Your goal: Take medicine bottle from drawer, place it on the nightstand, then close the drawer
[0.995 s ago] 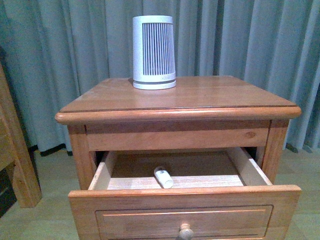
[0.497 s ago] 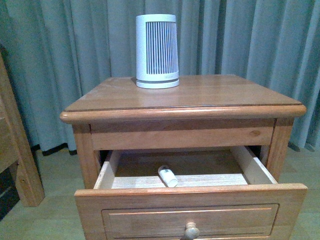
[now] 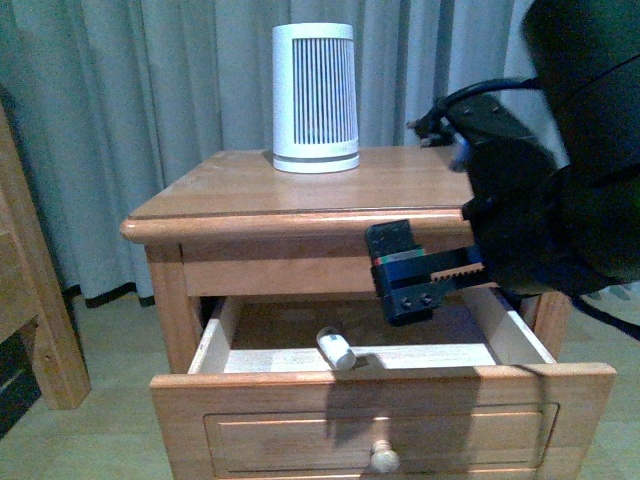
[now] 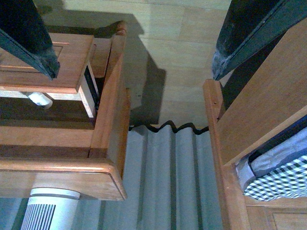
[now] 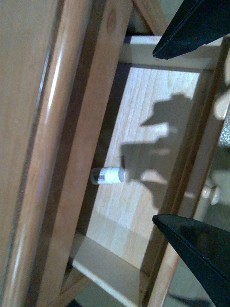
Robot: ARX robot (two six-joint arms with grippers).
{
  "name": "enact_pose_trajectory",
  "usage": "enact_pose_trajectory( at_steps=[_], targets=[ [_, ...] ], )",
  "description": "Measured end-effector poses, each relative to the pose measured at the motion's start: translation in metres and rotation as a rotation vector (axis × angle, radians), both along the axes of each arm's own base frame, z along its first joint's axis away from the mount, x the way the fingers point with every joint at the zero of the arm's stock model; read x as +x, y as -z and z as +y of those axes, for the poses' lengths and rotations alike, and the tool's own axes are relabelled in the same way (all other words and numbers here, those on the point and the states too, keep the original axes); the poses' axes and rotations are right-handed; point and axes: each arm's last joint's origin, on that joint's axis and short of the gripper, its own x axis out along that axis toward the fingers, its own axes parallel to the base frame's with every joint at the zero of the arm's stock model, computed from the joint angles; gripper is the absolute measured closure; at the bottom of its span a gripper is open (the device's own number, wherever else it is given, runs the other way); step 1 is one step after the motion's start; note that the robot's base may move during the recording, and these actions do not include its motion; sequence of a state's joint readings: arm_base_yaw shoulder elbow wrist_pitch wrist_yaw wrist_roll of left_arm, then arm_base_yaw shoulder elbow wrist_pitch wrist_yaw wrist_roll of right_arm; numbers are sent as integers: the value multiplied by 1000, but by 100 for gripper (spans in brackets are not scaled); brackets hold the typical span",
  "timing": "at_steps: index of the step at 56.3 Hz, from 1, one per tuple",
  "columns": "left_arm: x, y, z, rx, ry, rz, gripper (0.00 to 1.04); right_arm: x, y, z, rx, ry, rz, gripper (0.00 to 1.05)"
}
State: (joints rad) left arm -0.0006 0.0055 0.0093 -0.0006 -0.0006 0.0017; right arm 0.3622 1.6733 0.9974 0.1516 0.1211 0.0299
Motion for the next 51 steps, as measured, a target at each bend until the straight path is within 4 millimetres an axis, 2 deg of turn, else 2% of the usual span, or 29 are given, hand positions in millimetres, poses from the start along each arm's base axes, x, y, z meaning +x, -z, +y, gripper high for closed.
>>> enact_pose_trajectory(
  at_steps=[6, 16, 26, 36, 51],
  targets=[
    [0, 0, 0, 0, 0, 0, 7, 20, 15, 11, -22, 13, 55, 7],
    [0, 0, 0, 0, 0, 0, 7, 35, 36, 15, -32, 58, 136, 7],
    [0, 0, 0, 0, 0, 0, 7, 29, 53, 16, -5, 83, 257, 7],
    [0, 0, 0, 0, 0, 0, 7, 25, 56, 16, 68, 111, 333, 7],
    [0, 0, 0, 0, 0, 0, 7, 16, 59, 14, 87, 94, 468, 7]
  ],
)
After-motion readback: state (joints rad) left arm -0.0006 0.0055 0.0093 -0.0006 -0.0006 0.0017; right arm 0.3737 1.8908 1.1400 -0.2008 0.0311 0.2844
